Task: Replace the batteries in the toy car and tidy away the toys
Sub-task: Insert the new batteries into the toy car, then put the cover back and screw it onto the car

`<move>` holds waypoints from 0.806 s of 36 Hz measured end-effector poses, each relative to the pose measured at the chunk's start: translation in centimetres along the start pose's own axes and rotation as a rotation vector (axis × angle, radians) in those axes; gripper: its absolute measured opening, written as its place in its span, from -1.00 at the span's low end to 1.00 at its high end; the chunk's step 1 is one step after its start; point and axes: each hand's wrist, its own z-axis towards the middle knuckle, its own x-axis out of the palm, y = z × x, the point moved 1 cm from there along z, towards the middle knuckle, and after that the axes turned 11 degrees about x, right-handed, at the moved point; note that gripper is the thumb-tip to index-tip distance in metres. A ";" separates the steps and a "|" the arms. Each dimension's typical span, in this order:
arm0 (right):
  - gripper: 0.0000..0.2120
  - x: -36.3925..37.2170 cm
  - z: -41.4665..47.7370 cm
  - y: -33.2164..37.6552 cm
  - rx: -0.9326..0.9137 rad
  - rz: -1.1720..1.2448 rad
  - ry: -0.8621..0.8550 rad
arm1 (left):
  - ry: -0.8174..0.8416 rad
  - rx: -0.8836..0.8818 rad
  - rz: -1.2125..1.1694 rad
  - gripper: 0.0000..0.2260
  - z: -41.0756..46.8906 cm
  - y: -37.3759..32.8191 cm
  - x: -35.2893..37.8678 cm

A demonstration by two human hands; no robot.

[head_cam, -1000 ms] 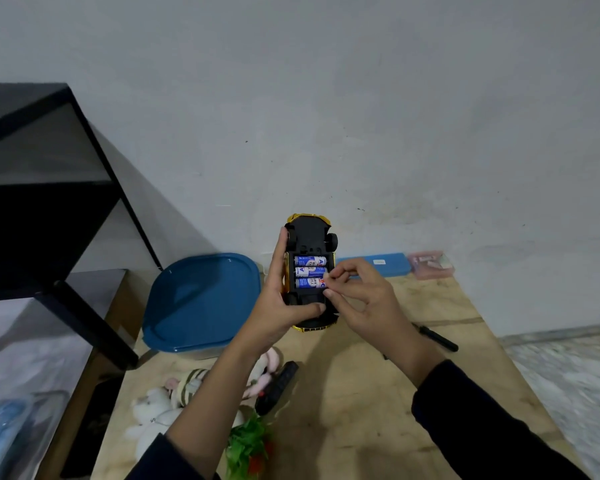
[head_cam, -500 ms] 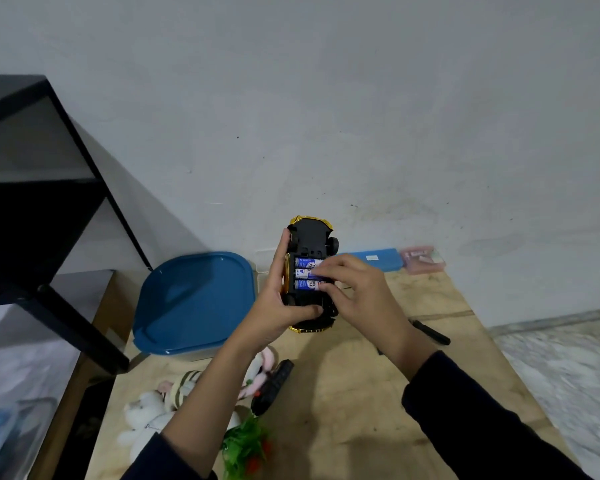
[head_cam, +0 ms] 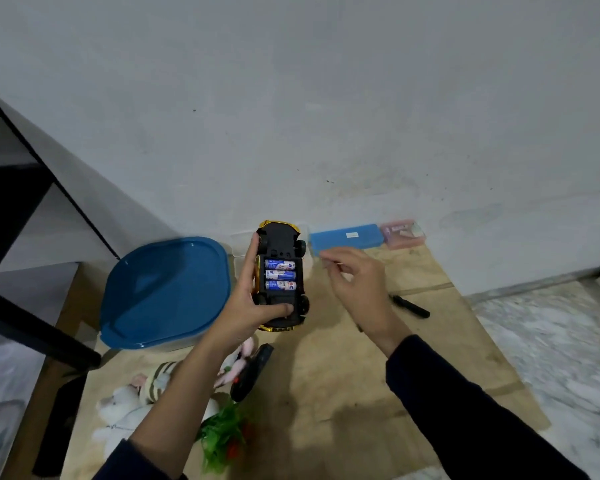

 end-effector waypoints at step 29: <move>-0.75 -1.4 -0.6 -16.8 0.940 -0.194 0.196 | -0.105 -0.129 0.032 0.04 -1.5 4.0 0.3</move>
